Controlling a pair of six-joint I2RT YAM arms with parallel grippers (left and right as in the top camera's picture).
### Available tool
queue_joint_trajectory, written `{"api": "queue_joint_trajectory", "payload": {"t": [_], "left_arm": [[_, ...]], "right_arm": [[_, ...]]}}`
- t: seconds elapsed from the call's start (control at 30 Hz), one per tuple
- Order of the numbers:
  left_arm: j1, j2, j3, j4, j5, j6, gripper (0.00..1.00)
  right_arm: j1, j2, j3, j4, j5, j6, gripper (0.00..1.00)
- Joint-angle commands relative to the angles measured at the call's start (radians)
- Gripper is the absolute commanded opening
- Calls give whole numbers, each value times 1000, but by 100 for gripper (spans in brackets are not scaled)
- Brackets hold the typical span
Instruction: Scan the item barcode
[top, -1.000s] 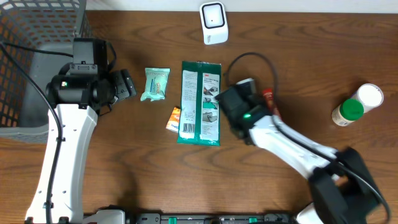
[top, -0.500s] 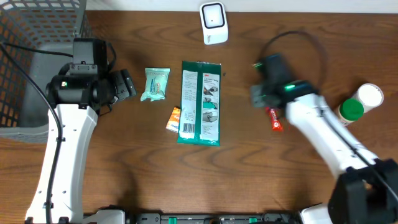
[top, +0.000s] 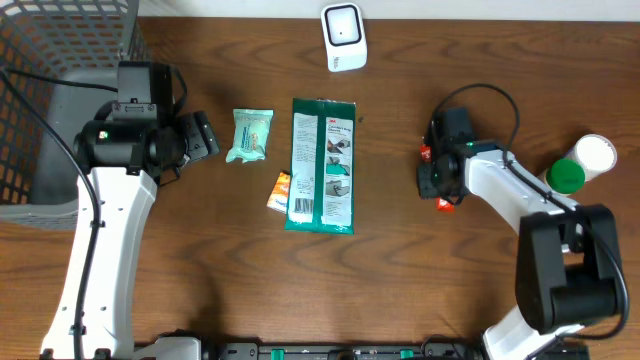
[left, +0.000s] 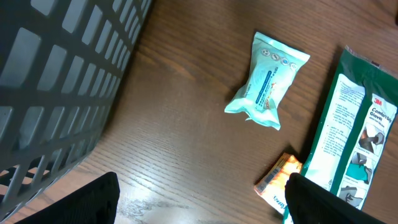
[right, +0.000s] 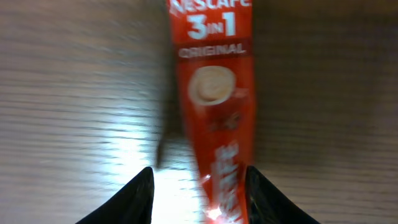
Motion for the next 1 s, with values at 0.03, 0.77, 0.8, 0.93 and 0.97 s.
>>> {"api": "queue_joint_trajectory", "payload": {"t": [0.03, 0.77, 0.8, 0.93, 0.97], "left_arm": [[4, 5, 3, -2, 6, 8, 85], [4, 5, 3, -2, 6, 8, 85], [4, 5, 3, -2, 6, 8, 85], [4, 5, 3, -2, 6, 8, 86], [4, 5, 3, -2, 6, 8, 85]], "right_arm": [[20, 39, -4, 10, 134, -14, 12], [49, -29, 9, 274, -1015, 88, 99], [35, -27, 9, 273, -1002, 88, 99], [12, -28, 9, 290, -984, 89, 88], [12, -28, 9, 286, -945, 96, 82]]}}
